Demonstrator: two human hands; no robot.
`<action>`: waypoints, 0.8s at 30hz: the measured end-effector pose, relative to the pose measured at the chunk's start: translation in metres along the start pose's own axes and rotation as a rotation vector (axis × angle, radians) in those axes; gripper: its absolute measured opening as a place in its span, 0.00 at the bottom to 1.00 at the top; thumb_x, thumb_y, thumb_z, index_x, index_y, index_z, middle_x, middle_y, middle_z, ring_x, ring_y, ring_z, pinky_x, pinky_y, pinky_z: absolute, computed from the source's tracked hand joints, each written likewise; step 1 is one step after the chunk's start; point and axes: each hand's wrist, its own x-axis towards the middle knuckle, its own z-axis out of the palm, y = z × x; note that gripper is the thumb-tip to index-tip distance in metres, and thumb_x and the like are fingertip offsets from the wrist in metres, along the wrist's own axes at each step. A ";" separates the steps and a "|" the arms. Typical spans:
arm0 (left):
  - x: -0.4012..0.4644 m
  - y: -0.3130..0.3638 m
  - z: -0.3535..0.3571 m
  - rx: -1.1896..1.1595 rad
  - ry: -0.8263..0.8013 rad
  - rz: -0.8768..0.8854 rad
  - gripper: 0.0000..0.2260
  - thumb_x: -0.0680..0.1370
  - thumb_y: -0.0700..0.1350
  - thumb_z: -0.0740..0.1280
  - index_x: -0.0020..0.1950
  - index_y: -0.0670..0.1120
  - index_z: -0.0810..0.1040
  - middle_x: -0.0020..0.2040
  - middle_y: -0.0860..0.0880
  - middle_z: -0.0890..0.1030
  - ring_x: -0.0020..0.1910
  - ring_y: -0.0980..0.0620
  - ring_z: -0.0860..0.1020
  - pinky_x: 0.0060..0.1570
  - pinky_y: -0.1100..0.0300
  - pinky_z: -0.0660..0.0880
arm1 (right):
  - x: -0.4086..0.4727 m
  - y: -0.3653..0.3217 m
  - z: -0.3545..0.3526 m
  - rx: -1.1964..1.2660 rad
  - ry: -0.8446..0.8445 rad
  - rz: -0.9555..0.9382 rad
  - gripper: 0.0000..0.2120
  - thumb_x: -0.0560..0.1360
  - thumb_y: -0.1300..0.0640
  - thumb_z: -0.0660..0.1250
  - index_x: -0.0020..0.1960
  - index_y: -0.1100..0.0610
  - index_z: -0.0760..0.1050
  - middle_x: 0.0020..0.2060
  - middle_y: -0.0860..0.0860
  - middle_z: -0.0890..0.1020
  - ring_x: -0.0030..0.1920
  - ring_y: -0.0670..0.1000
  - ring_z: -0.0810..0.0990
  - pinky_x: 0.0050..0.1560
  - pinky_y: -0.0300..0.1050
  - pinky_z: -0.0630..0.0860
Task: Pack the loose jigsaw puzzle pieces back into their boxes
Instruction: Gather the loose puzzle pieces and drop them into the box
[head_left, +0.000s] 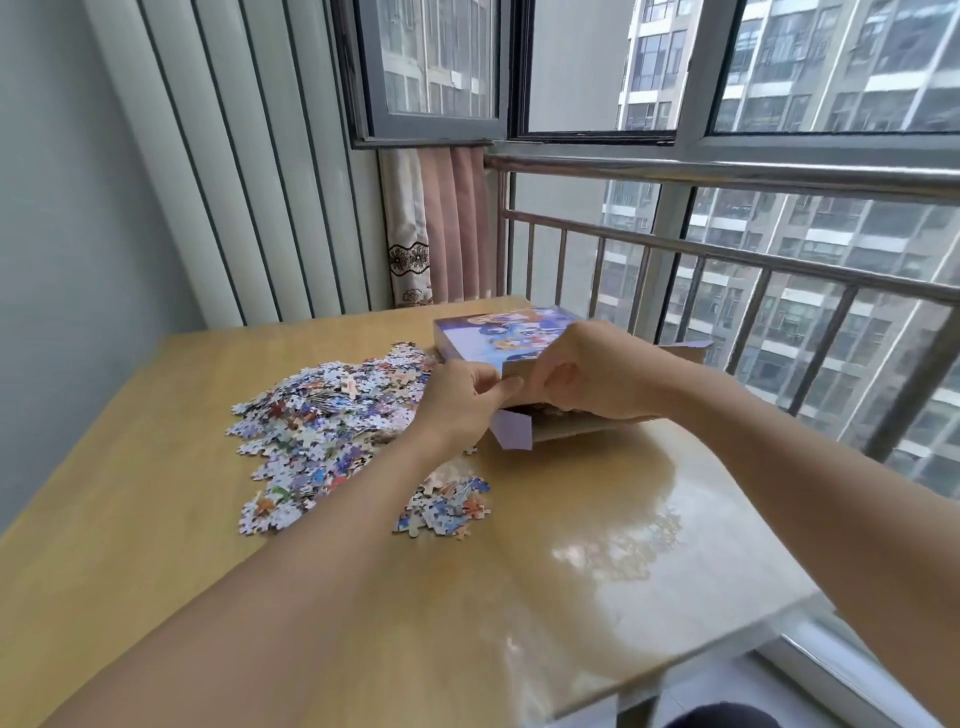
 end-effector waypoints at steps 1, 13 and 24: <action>-0.004 -0.007 0.005 0.011 -0.054 0.000 0.19 0.79 0.49 0.70 0.29 0.46 0.74 0.26 0.53 0.71 0.28 0.55 0.66 0.35 0.57 0.63 | 0.000 -0.006 -0.004 0.036 0.011 0.002 0.07 0.74 0.56 0.70 0.47 0.46 0.86 0.36 0.43 0.84 0.38 0.47 0.82 0.42 0.43 0.80; -0.027 -0.070 -0.098 0.427 0.104 -0.168 0.06 0.76 0.49 0.71 0.53 0.53 0.84 0.53 0.54 0.84 0.55 0.53 0.81 0.57 0.54 0.77 | 0.091 -0.064 0.081 0.213 -0.333 0.214 0.11 0.81 0.60 0.59 0.58 0.62 0.77 0.50 0.55 0.78 0.50 0.56 0.75 0.53 0.48 0.73; -0.066 -0.149 -0.113 0.473 0.185 -0.544 0.32 0.80 0.63 0.57 0.80 0.49 0.58 0.80 0.47 0.59 0.78 0.43 0.58 0.76 0.47 0.57 | 0.122 -0.107 0.179 0.375 -0.213 0.556 0.40 0.77 0.29 0.53 0.64 0.64 0.72 0.62 0.65 0.77 0.64 0.61 0.75 0.62 0.55 0.73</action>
